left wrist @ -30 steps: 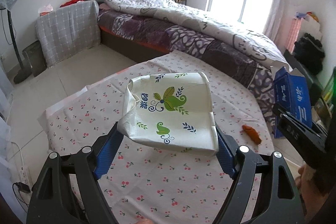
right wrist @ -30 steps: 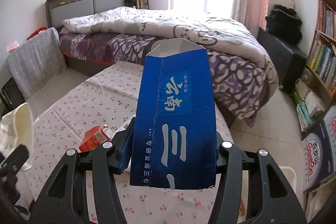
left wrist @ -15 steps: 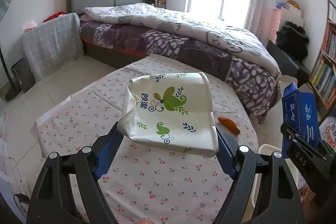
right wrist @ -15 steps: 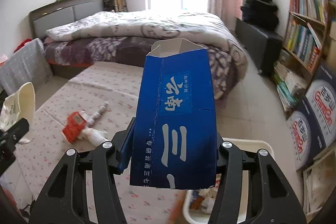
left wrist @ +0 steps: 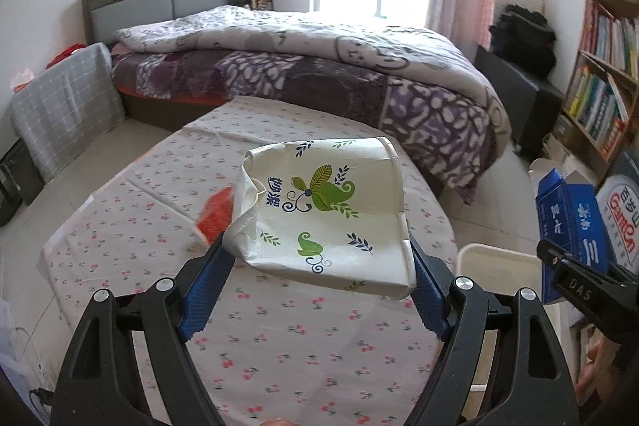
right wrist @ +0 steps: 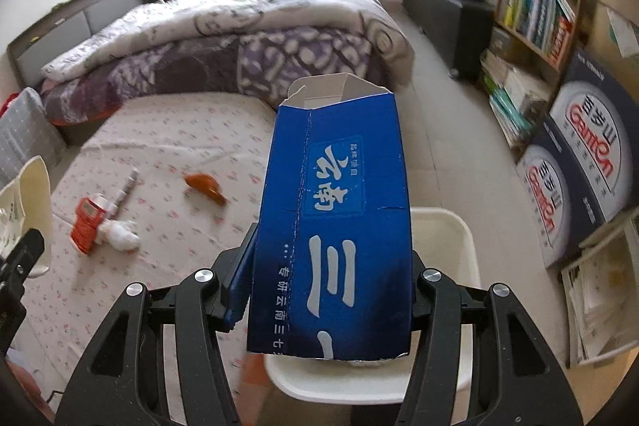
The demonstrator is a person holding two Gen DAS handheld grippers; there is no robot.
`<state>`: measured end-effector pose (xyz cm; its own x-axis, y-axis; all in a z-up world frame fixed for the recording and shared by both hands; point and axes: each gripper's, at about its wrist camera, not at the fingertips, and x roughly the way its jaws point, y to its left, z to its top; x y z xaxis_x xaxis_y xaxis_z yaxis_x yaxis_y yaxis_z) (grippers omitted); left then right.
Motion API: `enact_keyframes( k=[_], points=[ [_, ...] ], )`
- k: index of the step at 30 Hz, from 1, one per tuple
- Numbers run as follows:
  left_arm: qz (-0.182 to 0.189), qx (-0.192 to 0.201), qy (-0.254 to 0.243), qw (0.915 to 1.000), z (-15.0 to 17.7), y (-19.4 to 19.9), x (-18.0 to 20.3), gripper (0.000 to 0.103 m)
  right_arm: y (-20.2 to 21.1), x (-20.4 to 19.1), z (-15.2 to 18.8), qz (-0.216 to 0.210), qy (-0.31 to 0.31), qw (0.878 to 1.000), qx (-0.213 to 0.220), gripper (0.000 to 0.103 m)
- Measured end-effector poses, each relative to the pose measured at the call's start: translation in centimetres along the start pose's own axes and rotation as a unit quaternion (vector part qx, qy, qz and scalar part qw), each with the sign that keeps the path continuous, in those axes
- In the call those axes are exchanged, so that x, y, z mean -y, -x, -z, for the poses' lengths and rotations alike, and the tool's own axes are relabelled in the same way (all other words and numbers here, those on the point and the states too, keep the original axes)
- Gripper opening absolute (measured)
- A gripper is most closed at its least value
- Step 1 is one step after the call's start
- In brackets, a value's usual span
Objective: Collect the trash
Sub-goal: 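Carry the blue carton over the bin and open the right gripper, then move the leaf-print paper bag over the bin and open the left gripper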
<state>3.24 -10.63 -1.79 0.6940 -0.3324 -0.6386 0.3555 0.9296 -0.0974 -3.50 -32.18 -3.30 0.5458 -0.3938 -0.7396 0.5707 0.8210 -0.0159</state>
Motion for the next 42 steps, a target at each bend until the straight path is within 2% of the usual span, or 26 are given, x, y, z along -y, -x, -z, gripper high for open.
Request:
enact_keyframes(
  k=[4, 5, 6, 8, 12, 25, 32, 34, 39, 42],
  points=[
    [0.014, -0.005, -0.014, 0.9998, 0.3, -0.5, 2.2, 0.079, -0.6, 2.0, 0.1, 0.015, -0.014, 1.000, -0.022, 0.055],
    [0.019, -0.007, -0.019, 0.9996, 0.4, -0.7, 3.0, 0.079, -0.6, 2.7, 0.2, 0.020, -0.021, 0.999, -0.024, 0.058],
    [0.022, -0.008, -0.023, 0.9995, 0.5, -0.8, 3.6, 0.079, -0.6, 3.2, 0.2, 0.023, -0.027, 0.999, -0.025, 0.069],
    [0.029, -0.011, -0.033, 0.9990, 0.8, -1.0, 5.0, 0.079, -0.4, 4.3, 0.2, 0.038, -0.038, 0.998, -0.021, 0.081],
    [0.040, -0.018, -0.045, 0.9980, 1.3, -1.6, 7.0, 0.079, -0.1, 6.1, 0.0, 0.059, -0.050, 0.997, -0.012, 0.086],
    [0.075, -0.044, -0.067, 0.9940, 2.5, -3.0, 12.0, 0.079, 0.5, 11.2, -0.5, 0.100, -0.100, 0.990, 0.004, 0.093],
    [0.124, -0.089, -0.072, 0.9856, 3.4, -4.5, 14.2, 0.080, 1.1, 12.5, -0.8, 0.106, -0.131, 0.986, 0.019, 0.096],
    [0.132, -0.098, -0.071, 0.9838, 3.6, -4.9, 14.3, 0.086, 1.3, 12.5, -1.0, 0.105, -0.140, 0.984, 0.027, 0.096],
    [0.159, -0.122, -0.053, 0.9783, 3.5, -5.6, 13.3, 0.088, 1.3, 12.0, -1.7, 0.087, -0.163, 0.982, 0.031, 0.096],
    [0.144, -0.123, -0.045, 0.9809, 3.0, -5.8, 12.1, 0.088, 1.1, 10.9, -2.2, 0.069, -0.171, 0.982, 0.030, 0.096]
  ],
)
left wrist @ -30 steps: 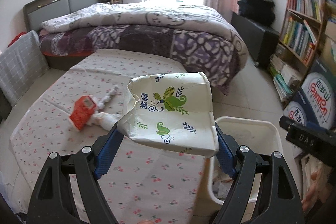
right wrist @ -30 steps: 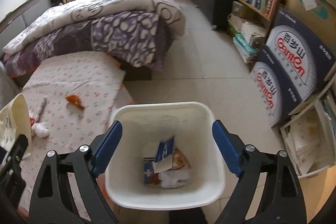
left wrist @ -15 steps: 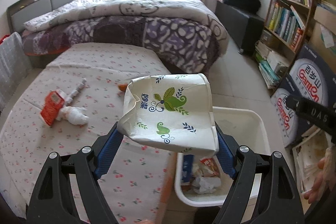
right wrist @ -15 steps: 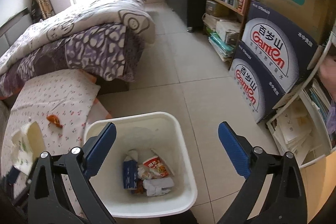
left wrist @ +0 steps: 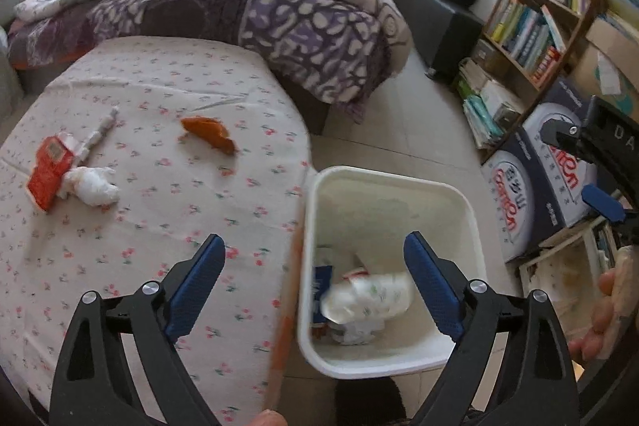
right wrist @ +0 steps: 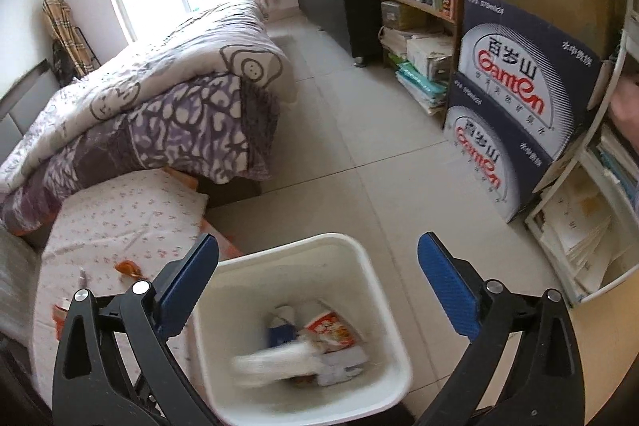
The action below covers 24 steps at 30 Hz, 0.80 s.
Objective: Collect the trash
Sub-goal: 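Move the leaf-print paper bag over the bin and open the left gripper, then grasp the red toothpaste box with the left gripper while right grasps the white wrapped bundle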
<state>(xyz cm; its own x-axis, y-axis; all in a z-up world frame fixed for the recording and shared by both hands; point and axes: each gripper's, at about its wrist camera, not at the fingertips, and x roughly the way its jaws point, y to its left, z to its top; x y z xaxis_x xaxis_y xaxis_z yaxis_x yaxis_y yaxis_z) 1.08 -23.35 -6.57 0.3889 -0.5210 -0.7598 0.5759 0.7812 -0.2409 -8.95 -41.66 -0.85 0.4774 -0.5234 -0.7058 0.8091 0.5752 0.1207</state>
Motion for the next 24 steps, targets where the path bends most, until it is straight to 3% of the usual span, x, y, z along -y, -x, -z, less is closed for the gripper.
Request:
enact_keyframes(
  k=[7, 12, 16, 20, 24],
  points=[
    [-0.084, 0.009, 0.032, 0.9959, -2.1, 0.6, -6.3, 0.089, -0.6, -4.5, 0.5, -0.037, 0.017, 0.999, -0.019, 0.096],
    [-0.175, 0.003, 0.038, 0.9839, -4.5, 0.7, -12.4, 0.090, -1.3, -7.9, 1.1, -0.051, 0.044, 0.997, -0.032, 0.096],
    [-0.245, -0.003, 0.029, 0.9692, -5.2, -0.3, -16.7, 0.090, -2.1, -11.1, 2.0, -0.053, 0.079, 0.995, -0.043, 0.096],
    [-0.265, -0.037, 0.049, 0.9623, -5.4, -2.3, -21.2, 0.090, -3.0, -14.5, 3.3, -0.052, 0.124, 0.990, -0.050, 0.096],
    [-0.262, -0.064, 0.053, 0.9615, -5.3, -4.3, -24.1, 0.090, -3.8, -17.9, 5.0, -0.062, 0.179, 0.980, -0.058, 0.096]
  ],
)
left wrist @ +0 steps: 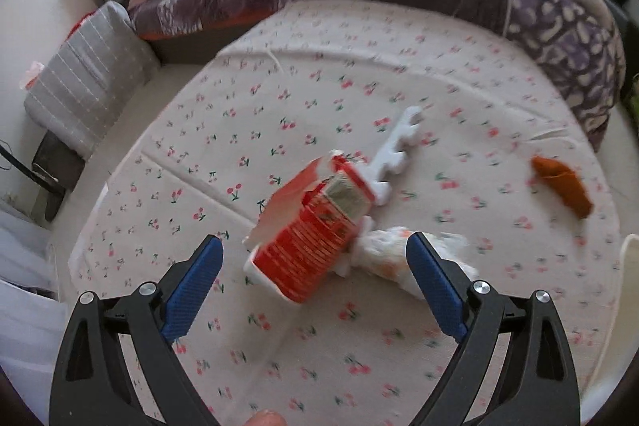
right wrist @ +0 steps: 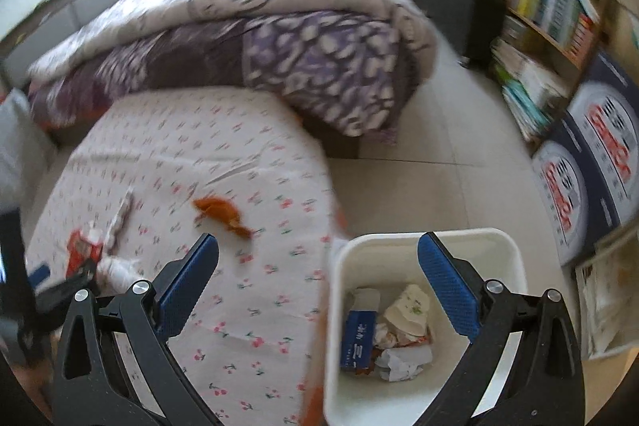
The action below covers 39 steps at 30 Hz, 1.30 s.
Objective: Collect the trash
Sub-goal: 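Grasp the red toothpaste box with the left gripper while right grasps the white wrapped bundle, then carry the white bundle over the bin and open the right gripper while left holds the red box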
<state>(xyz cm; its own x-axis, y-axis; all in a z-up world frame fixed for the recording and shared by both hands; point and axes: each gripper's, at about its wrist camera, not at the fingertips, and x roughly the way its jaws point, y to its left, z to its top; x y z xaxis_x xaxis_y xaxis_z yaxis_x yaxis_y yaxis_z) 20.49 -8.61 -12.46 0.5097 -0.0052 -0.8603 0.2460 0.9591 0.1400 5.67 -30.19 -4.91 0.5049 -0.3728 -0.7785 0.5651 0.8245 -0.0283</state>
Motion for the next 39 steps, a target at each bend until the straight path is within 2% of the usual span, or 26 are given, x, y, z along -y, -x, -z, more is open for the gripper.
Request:
enact_keyframes(
  k=[6, 9, 12, 14, 15, 16, 17, 25, 26, 28, 29, 30, 31, 32, 34, 39],
  points=[
    [0.045, -0.022, -0.005, 0.9987, -0.3, -3.4, -1.8, 0.090, -1.8, -6.4, 0.9, -0.037, 0.108, 0.993, -0.006, 0.096],
    [0.092, -0.030, 0.021, 0.9951, -0.6, -4.2, -3.3, 0.090, -3.1, -9.4, 1.5, -0.068, 0.149, 0.986, -0.020, 0.096],
    [0.154, -0.051, 0.059, 0.9850, -0.6, -4.9, -5.4, 0.069, -4.5, -12.1, 2.2, -0.109, 0.176, 0.978, -0.038, 0.096],
    [0.175, -0.055, 0.071, 0.9805, -0.4, -5.0, -6.7, 0.063, -5.2, -14.0, 2.7, -0.131, 0.192, 0.971, -0.049, 0.096],
    [0.171, -0.054, 0.072, 0.9811, -0.3, -5.1, -7.1, 0.058, -5.4, -14.7, 2.9, -0.138, 0.200, 0.969, -0.051, 0.096],
    [0.163, -0.053, 0.073, 0.9824, -0.2, -5.1, -7.6, 0.046, -5.5, -15.5, 3.2, -0.143, 0.211, 0.966, -0.052, 0.096],
    [0.157, -0.055, 0.079, 0.9828, -0.1, -5.2, -8.2, 0.043, -5.7, -16.4, 3.5, -0.148, 0.222, 0.962, -0.052, 0.096],
    [0.129, -0.046, 0.121, 0.9832, 0.7, -4.7, -13.2, 0.041, -6.9, -20.8, 5.1, -0.150, 0.274, 0.948, -0.052, 0.095],
    [0.126, -0.044, 0.123, 0.9834, 0.9, -4.5, -13.8, 0.041, -7.1, -21.1, 5.3, -0.149, 0.277, 0.948, -0.056, 0.093],
    [0.123, -0.038, 0.125, 0.9837, 1.0, -4.0, -14.7, 0.042, -7.9, -21.6, 5.6, -0.151, 0.276, 0.947, -0.069, 0.078],
    [0.120, -0.033, 0.125, 0.9843, 1.1, -3.5, -15.1, 0.042, -8.4, -21.9, 5.8, -0.155, 0.273, 0.946, -0.081, 0.054],
    [0.116, -0.029, 0.125, 0.9848, 1.1, -3.2, -15.4, 0.042, -8.7, -22.1, 6.0, -0.157, 0.269, 0.946, -0.093, 0.043],
    [0.113, -0.026, 0.125, 0.9853, 1.2, -2.9, -15.6, 0.042, -8.8, -22.1, 6.0, -0.151, 0.261, 0.949, -0.093, 0.042],
    [0.110, -0.022, 0.127, 0.9856, 1.2, -2.6, -15.9, 0.042, -8.6, -22.1, 5.9, -0.157, 0.247, 0.952, -0.090, 0.036],
    [0.104, -0.014, 0.130, 0.9860, 1.3, -1.9, -16.3, 0.042, -8.1, -21.8, 5.3, -0.182, 0.212, 0.956, -0.095, 0.035],
    [0.083, 0.021, 0.141, 0.9862, 1.4, 0.7, -17.3, 0.042, -4.7, -21.1, 3.3, -0.224, 0.151, 0.962, -0.051, 0.035]
  ],
)
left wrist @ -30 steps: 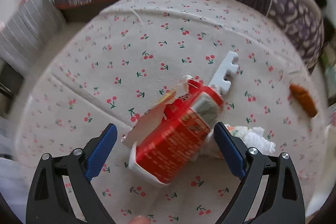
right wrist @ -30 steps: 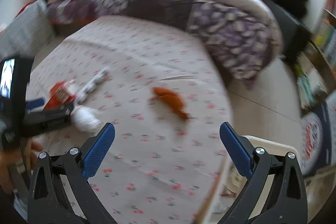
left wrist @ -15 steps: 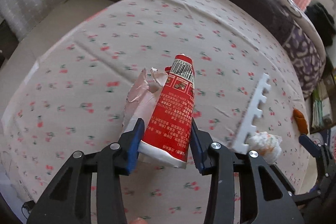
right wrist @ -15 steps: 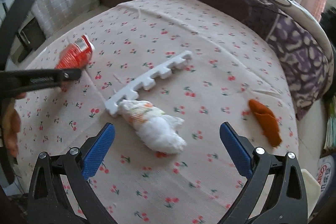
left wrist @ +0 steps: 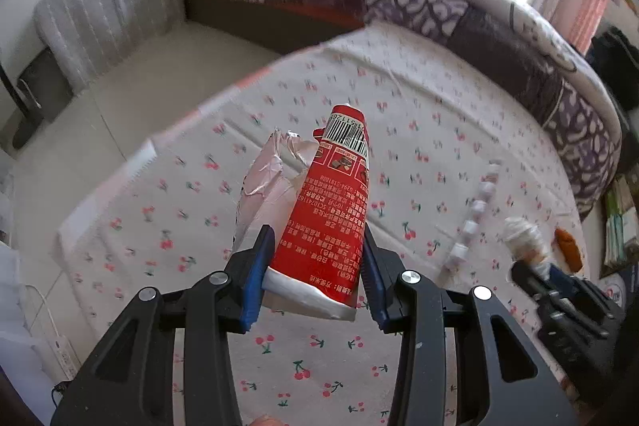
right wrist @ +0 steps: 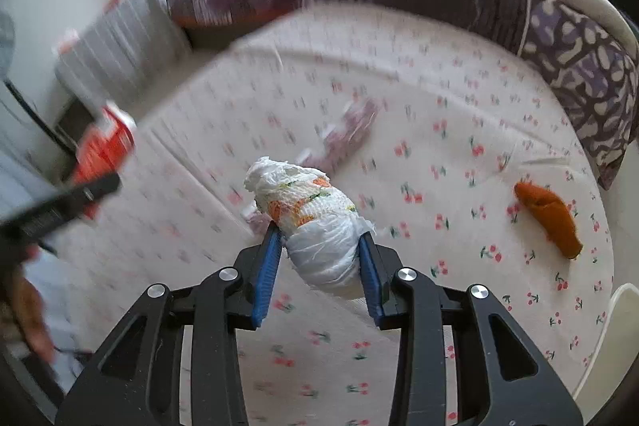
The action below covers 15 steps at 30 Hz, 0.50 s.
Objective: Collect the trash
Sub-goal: 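Carry the white bundle over the bin and open the right gripper while left holds the red box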
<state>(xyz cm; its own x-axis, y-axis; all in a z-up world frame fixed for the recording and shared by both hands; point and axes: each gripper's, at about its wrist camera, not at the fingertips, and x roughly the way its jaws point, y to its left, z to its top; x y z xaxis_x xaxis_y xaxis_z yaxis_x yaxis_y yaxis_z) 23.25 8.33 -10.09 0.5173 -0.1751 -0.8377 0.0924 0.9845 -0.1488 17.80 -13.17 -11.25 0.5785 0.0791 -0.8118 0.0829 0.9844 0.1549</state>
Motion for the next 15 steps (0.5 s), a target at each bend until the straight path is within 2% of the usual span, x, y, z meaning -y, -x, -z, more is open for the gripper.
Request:
enact_keyframes(
  k=[4, 8, 15],
  points=[
    [-0.015, 0.041, 0.010, 0.9990, -0.4, 2.5, 0.4, 0.042, 3.4, -0.1, -0.8, -0.006, -0.015, 0.998, 0.056, 0.035],
    [-0.031, 0.075, 0.008, 0.9966, -0.3, 4.6, 1.3, 0.042, 5.8, 0.6, -1.0, 0.001, -0.028, 0.995, 0.092, 0.036],
    [-0.046, 0.115, 0.004, 0.9923, 0.5, 7.3, 3.5, 0.042, 9.0, 1.8, -1.1, 0.027, -0.034, 0.990, 0.134, 0.036]
  ],
)
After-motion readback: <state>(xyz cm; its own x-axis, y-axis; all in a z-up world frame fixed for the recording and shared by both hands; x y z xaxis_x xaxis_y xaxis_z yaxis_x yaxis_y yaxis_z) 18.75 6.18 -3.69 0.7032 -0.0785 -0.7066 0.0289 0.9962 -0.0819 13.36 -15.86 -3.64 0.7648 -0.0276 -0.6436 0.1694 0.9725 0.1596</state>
